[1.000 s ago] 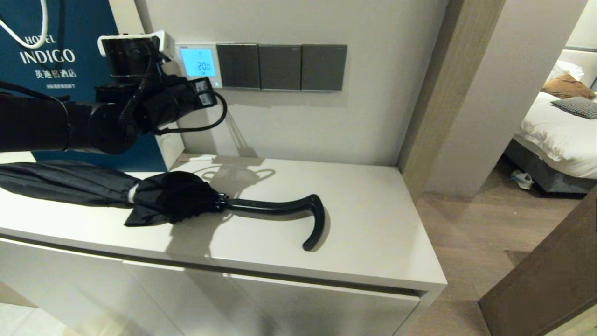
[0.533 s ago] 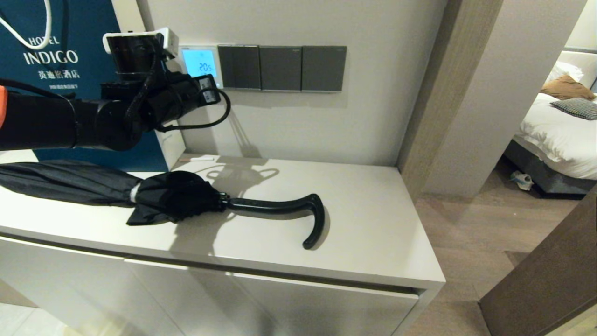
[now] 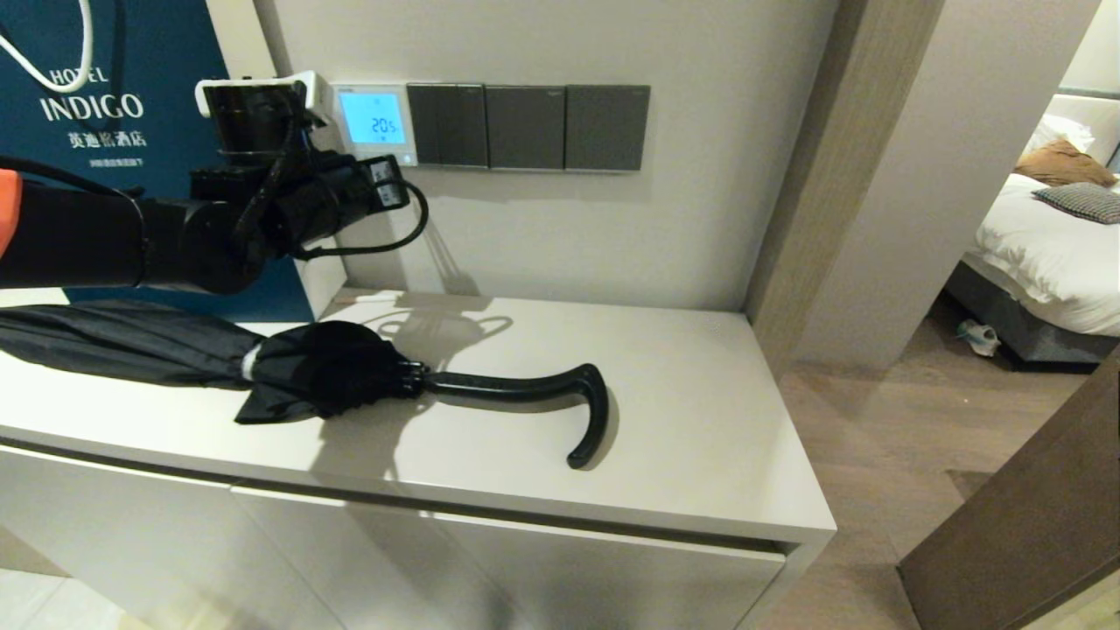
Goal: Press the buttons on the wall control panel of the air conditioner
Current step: Press the temperature increase button
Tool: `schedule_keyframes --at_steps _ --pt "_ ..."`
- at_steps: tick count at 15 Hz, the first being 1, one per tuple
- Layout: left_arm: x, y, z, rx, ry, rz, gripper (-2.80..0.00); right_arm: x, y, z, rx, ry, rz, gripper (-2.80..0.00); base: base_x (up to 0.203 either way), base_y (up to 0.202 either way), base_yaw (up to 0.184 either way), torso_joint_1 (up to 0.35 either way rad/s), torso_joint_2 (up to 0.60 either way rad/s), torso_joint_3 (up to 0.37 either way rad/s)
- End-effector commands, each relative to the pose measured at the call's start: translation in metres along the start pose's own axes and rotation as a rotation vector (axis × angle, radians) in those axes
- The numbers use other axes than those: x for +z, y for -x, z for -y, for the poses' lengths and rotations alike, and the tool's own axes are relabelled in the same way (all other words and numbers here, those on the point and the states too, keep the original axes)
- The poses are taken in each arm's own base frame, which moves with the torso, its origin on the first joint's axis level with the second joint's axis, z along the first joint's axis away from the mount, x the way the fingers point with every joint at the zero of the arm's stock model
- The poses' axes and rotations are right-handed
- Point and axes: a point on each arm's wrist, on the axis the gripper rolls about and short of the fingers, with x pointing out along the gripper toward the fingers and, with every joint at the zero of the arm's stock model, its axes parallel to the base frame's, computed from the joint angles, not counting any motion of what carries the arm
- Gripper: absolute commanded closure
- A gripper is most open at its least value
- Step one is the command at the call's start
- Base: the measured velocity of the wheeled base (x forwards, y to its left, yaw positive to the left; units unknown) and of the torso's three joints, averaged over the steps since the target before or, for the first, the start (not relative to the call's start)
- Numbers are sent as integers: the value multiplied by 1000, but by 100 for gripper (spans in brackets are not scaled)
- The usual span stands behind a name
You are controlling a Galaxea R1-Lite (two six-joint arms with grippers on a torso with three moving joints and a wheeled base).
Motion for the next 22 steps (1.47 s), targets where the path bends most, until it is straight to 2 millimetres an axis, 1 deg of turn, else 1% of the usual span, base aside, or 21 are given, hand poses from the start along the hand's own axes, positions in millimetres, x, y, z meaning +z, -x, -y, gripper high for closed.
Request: schedule_keyframes --at_steps 1,2,3,6,8,13,20,22 --pt "3 4 0 0 2 4 0 0 0 0 0 0 -3 0 0 0 0 0 0 0" --pt "3 6 -1 0 2 3 0 0 0 0 0 0 -3 0 0 0 0 0 0 0" --pt "7 13 -1 -2 2 7 0 0 0 0 0 0 -3 0 0 0 0 0 0 0" --pt "8 14 -1 -2 2 7 0 0 0 0 0 0 -3 0 0 0 0 0 0 0" --pt "9 9 -1 -6 0 15 0 0 0 0 0 0 -3 0 0 0 0 0 0 0" --pt "12 5 1 -10 -2 33 0 0 0 0 0 0 -3 0 0 0 0 0 0 0" --pt "12 5 1 -10 -2 33 0 0 0 0 0 0 -3 0 0 0 0 0 0 0" --pt "6 -7 0 -7 -2 29 0 0 0 0 0 0 -3 0 0 0 0 0 0 0"
